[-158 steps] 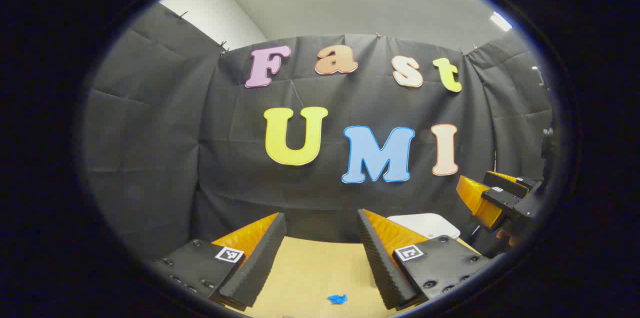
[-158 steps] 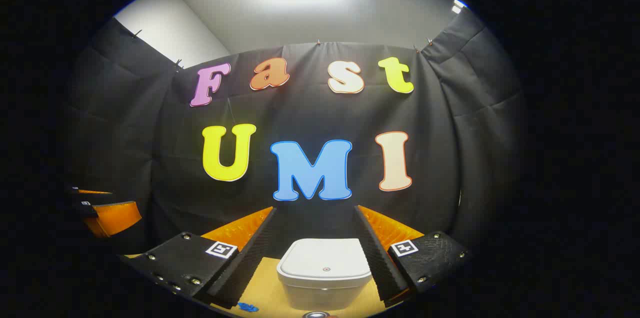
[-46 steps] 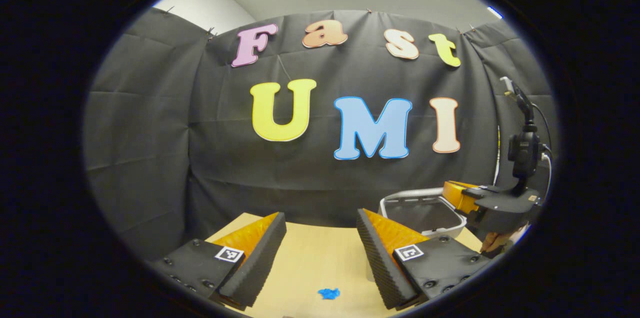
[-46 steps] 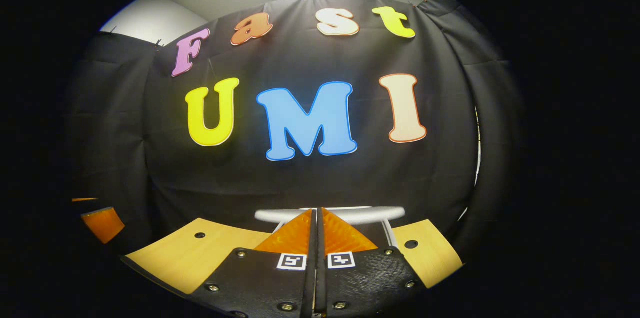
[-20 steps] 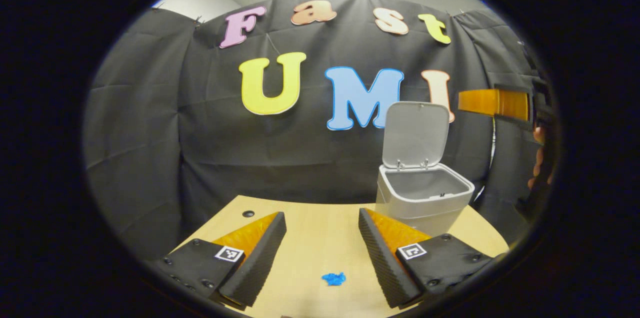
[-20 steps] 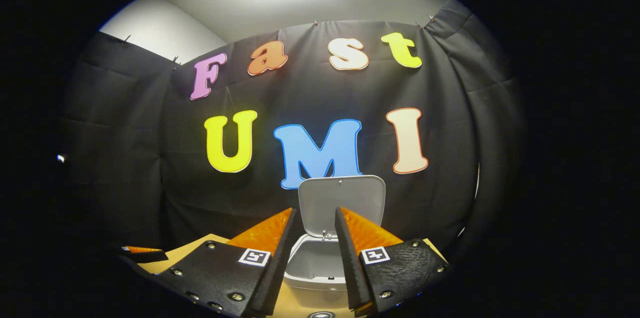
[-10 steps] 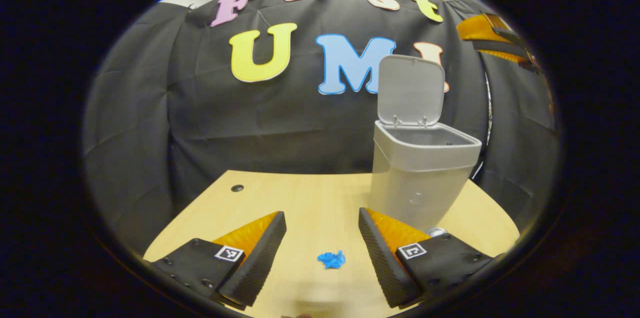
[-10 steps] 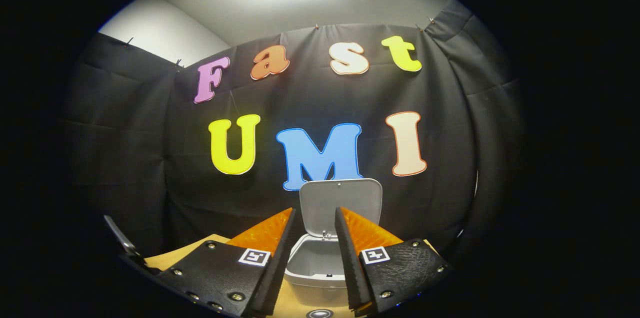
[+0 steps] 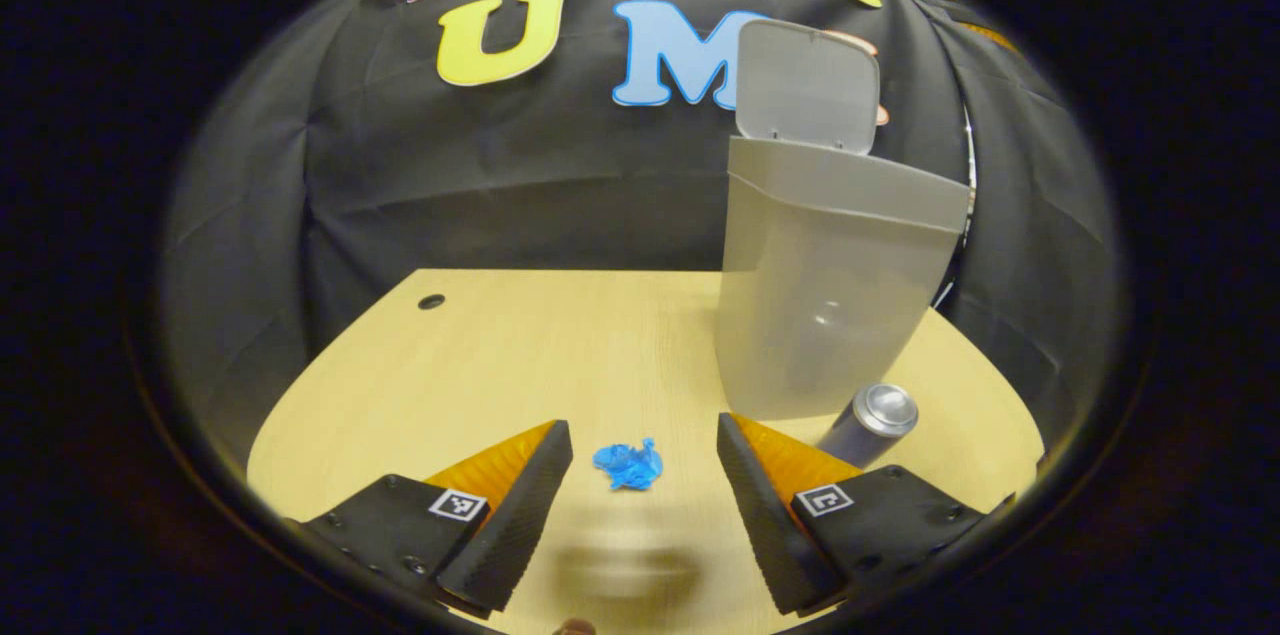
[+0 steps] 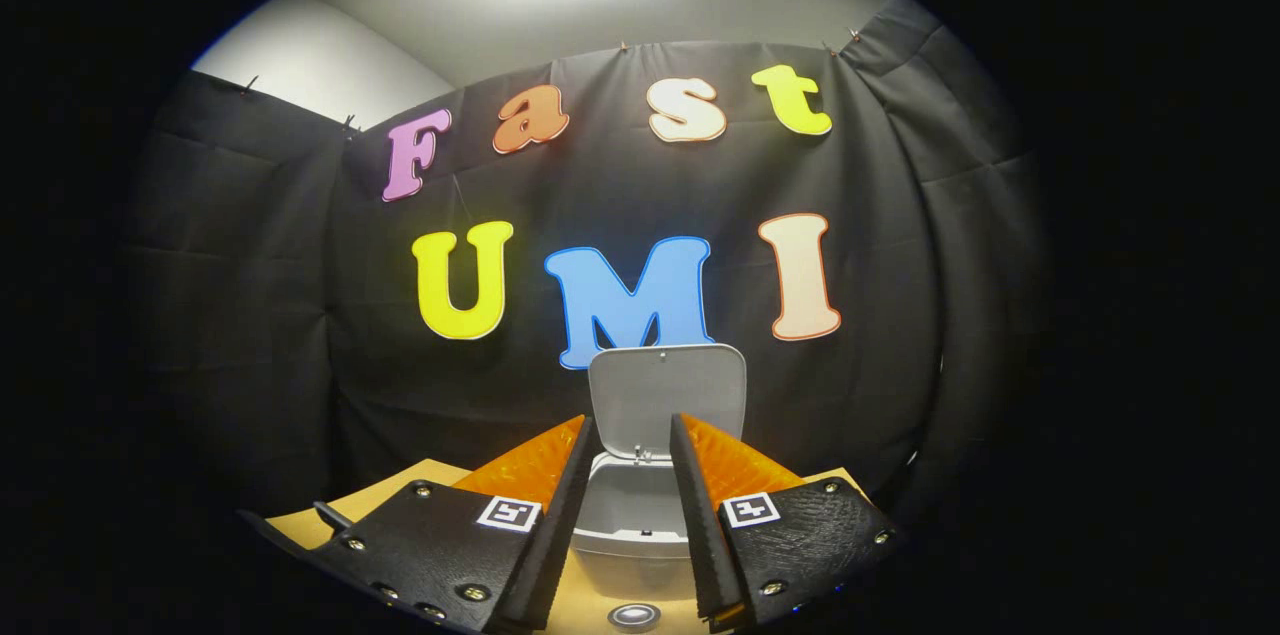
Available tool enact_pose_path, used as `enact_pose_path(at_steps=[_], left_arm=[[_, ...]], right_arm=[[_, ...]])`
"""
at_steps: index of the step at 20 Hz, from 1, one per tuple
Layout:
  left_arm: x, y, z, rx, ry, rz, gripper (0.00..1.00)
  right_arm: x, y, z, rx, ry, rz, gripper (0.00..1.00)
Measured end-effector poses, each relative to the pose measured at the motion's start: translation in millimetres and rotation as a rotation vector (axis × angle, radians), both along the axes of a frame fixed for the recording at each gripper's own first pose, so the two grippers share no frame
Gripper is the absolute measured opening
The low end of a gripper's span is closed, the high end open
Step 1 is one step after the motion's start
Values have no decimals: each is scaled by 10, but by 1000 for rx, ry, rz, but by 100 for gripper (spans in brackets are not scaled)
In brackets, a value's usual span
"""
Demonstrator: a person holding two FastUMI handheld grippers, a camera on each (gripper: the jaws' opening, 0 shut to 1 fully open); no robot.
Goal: Press the lid of the desktop garbage bin to open it, pick up the crumpled paper on the desktop and throw it into the bin, then pick up the pop can on the desktop and drop it into the bin, and finally close the garbage bin lid.
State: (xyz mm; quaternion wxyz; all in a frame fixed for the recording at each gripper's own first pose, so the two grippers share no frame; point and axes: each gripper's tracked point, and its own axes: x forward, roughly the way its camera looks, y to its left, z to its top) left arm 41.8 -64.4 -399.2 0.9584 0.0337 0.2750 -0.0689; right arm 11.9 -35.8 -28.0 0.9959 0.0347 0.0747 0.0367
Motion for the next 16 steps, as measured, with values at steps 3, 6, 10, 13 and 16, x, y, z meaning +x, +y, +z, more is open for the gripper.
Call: enact_pose_path(at_steps=[3,6,10,13,16], left_arm=[[69,-62,-304,12,48,-10,97],[134,-23,-679,44,113,10,97],[293,93,-1020,74,148,53,95],[355,123,-1263,90,186,61,98],[440,97,-1264,76,160,65,98]], right_arm=[[-42,-75,-132,-14,42,-12,52],[-56,-127,-191,-22,65,-20,52],[-73,-217,-331,-60,115,-26,52],[-65,-269,-423,-82,154,-33,52],[-23,-288,-478,-92,169,-33,53]])
